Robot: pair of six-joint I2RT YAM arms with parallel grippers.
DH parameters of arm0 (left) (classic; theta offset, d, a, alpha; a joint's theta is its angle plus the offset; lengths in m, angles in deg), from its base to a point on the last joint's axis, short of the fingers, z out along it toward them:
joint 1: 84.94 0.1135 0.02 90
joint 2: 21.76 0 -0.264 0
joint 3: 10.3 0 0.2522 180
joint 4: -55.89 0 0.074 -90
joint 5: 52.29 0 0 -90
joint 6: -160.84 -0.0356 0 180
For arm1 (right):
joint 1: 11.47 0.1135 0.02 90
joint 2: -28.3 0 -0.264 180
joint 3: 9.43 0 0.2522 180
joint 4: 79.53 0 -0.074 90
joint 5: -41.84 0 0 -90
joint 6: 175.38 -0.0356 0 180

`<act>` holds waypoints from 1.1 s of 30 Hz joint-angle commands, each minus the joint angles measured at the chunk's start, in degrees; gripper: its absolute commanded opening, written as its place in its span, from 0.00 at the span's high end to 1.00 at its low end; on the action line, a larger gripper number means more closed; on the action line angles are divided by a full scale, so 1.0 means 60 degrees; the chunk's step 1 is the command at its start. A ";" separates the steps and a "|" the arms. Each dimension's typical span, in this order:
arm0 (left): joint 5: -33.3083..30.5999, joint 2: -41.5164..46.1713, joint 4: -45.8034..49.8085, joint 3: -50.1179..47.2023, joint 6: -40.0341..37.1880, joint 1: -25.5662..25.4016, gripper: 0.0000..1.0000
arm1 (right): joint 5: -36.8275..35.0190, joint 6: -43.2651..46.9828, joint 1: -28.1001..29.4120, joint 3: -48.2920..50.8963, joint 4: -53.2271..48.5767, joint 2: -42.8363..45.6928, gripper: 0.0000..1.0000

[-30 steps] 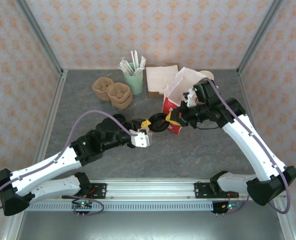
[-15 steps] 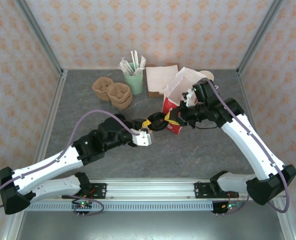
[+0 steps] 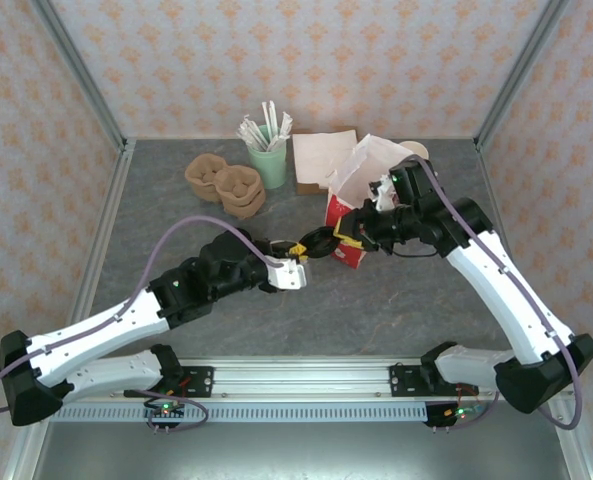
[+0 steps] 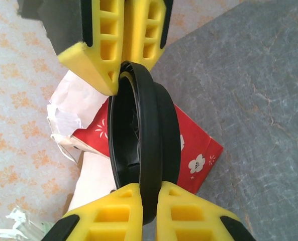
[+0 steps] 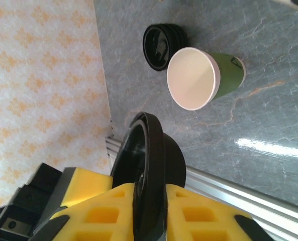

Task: Pack the takeout coffee

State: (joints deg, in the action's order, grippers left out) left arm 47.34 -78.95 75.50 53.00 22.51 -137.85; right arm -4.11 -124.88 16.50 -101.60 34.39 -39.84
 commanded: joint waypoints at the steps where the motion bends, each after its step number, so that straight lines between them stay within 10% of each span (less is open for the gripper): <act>1: -0.0127 0.0052 0.0207 0.0477 0.1400 0.0041 0.91 | -0.0813 0.0068 0.0033 -0.0002 0.0324 0.0815 0.68; 16: 0.2335 0.0041 0.3211 0.1318 0.8850 0.3376 0.86 | -0.2432 0.0334 0.1819 0.1433 0.2225 0.2136 0.61; 33: 0.6567 0.0320 0.3102 -0.0519 1.2280 0.5869 0.86 | -0.4992 -0.2144 0.4413 0.3368 0.5308 0.0281 0.61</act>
State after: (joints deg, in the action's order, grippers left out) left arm 80.73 -76.48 96.83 51.49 90.22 -103.05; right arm -29.55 -133.89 42.40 -82.90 60.01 -37.17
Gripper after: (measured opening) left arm 0.144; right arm 0.390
